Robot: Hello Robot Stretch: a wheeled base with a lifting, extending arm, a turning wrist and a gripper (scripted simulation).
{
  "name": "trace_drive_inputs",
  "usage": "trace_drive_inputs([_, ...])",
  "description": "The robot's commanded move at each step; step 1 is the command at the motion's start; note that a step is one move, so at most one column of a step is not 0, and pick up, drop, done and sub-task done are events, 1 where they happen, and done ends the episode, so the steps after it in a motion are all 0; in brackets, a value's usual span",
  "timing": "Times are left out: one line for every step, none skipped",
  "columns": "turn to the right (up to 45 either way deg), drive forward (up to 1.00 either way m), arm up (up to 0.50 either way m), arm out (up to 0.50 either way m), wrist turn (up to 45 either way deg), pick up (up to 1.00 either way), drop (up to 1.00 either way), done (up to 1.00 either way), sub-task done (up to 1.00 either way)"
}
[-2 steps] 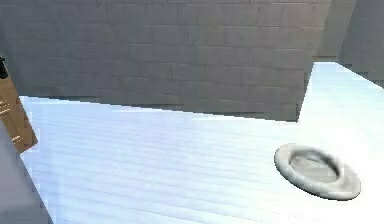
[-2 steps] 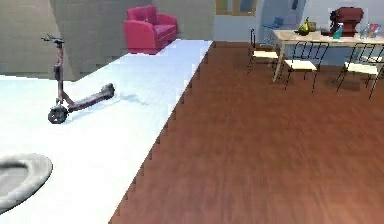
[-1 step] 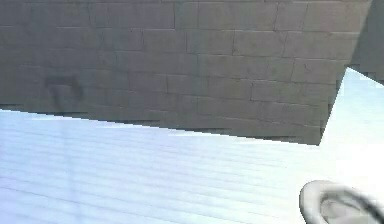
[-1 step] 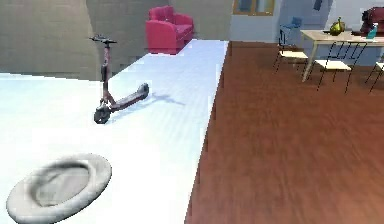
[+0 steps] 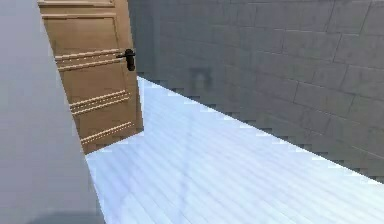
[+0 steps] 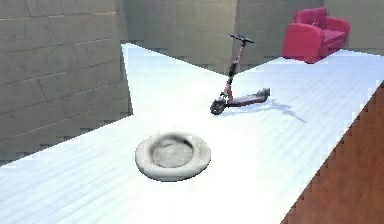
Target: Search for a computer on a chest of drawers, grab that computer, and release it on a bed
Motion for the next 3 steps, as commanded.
trace_drive_inputs([0.0,1.0,0.0,0.0,0.0,0.0,0.0,0.0,0.0])
trace_drive_inputs([-27.0,0.0,0.0,0.0,0.0,0.0,0.0,0.0,0.0])
trace_drive_inputs([0.0,0.05,0.0,0.0,0.0,0.0,0.0,0.0,0.0])
